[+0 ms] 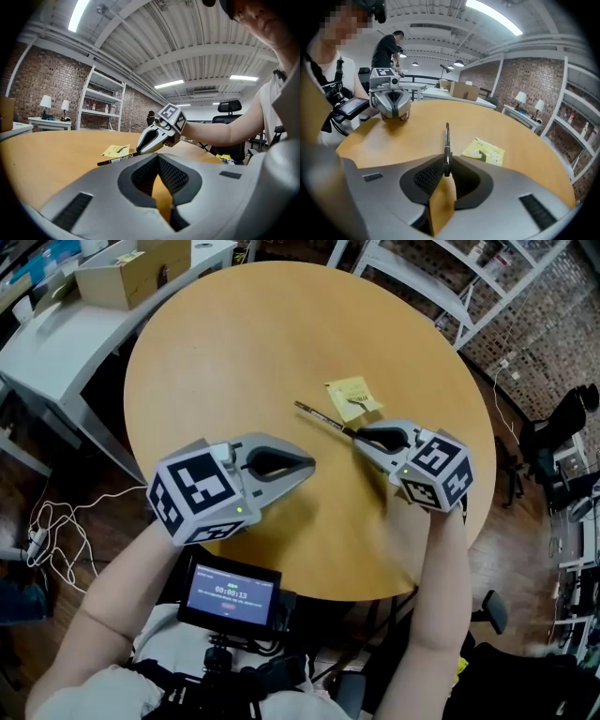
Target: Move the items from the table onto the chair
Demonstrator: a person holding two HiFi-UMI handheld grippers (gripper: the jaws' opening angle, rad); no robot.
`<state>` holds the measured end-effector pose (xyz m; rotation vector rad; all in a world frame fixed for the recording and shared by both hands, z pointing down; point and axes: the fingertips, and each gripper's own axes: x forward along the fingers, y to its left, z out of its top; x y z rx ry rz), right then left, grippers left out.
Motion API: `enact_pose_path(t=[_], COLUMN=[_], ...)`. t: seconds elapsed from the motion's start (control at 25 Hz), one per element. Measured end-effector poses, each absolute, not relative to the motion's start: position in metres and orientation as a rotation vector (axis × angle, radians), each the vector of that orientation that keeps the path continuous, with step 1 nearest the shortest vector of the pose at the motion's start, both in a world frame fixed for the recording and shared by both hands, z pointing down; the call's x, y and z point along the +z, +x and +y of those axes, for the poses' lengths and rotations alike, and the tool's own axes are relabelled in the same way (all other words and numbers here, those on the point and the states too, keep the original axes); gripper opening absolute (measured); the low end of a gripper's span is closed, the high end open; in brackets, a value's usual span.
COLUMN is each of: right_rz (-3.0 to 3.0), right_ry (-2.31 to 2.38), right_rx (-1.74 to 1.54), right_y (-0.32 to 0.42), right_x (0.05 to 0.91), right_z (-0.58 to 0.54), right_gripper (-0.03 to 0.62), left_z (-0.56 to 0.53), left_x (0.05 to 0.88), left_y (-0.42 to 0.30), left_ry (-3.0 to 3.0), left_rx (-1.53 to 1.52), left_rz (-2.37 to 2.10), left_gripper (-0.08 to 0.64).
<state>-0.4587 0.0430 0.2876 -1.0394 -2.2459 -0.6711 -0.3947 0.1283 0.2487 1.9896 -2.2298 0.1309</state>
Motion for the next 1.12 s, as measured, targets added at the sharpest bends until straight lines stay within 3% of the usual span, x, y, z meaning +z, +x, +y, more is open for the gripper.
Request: enact_pose_path(t=[0.16,0.64,1.12], right_rz=[-2.395,-2.669,-2.822], right_ry=[-1.046,-0.989,-0.859], right_rx=[-0.671,-0.231,-0.145], right_y=[-0.447,-0.388,-0.348], right_x=[0.263,0.244,0.228], right_z=[0.062,0.085,0.044], right_gripper=[0.067,0.065,0.061], left_z=[0.131,0.127,0.097], left_x=[0.249,0.251,0.248], left_y=[-0.397,-0.393,-0.365], left_ry=[1.972,1.996,2.063], left_rx=[0.142,0.122,0.096], left_rz=[-2.232,-2.214,-2.167], left_gripper=[0.006,0.008,0.009])
